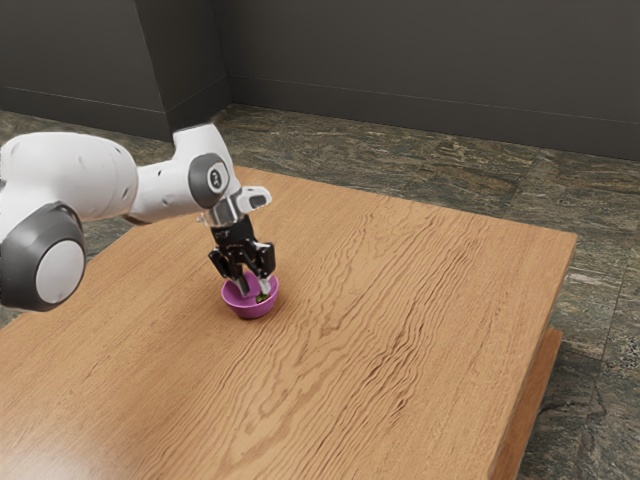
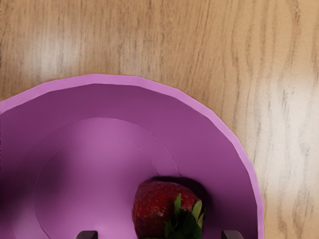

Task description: Take strawberry from the bowl

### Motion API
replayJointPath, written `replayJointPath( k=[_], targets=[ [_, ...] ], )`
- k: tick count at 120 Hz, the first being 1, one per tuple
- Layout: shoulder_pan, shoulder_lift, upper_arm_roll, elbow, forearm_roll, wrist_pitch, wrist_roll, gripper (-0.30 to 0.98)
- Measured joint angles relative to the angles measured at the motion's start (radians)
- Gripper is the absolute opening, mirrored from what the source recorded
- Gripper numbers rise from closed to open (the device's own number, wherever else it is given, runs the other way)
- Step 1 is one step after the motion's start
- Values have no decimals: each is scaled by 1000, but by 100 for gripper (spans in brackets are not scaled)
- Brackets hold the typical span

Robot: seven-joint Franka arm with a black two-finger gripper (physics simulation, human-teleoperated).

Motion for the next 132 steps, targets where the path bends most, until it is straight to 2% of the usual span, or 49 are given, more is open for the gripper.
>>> replayJointPath(
  k=[33,86,108,121,132],
  targets=[
    [3,33,0,6,-15,17,13,27],
    [2,66,0,40,-18,25,21,14],
    [2,36,3,32,-8,25,20,10],
    [0,-26,4,1,-2,25,19,9],
    [-35,-61,-21,-7,2,22,16,9]
  ],
)
